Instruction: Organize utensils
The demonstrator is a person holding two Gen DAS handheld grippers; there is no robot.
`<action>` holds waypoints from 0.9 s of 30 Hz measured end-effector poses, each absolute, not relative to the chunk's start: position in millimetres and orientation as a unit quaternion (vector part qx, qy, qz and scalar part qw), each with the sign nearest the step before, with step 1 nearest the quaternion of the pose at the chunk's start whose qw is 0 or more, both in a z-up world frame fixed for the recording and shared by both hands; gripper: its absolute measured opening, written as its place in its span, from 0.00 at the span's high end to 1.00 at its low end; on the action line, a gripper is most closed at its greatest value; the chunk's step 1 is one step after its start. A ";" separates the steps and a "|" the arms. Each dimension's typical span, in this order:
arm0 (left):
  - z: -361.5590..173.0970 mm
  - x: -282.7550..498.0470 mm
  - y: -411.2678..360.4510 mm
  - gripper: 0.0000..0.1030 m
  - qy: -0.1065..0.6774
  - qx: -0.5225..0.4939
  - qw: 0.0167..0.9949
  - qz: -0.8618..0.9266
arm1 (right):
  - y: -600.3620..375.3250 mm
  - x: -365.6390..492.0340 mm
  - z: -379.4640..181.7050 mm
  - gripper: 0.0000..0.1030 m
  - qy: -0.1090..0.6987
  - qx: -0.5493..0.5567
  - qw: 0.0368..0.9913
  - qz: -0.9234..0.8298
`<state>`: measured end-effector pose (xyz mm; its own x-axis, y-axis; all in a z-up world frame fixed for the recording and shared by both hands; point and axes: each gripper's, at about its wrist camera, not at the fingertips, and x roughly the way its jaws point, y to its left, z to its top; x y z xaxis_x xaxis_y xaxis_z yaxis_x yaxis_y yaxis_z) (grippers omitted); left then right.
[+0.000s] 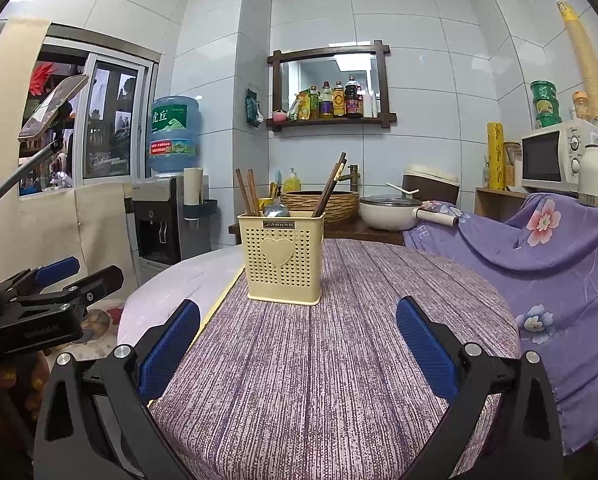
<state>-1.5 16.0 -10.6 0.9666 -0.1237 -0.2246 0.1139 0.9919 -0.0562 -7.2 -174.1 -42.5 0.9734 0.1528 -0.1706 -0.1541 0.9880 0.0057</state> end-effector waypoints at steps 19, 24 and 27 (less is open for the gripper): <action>-13.2 -2.8 13.9 0.06 0.116 -0.023 0.991 -0.057 | -174.6 -7.3 -42.6 0.06 0.087 -0.004 0.993 0.076; -12.8 -2.7 12.7 0.06 0.115 -0.021 0.992 -0.052 | -174.8 -7.4 -42.5 0.06 0.087 -0.003 0.993 0.076; -12.2 -3.7 11.6 0.06 0.113 -0.020 0.992 -0.054 | -175.2 -7.2 -42.5 0.06 0.087 -0.004 0.993 0.077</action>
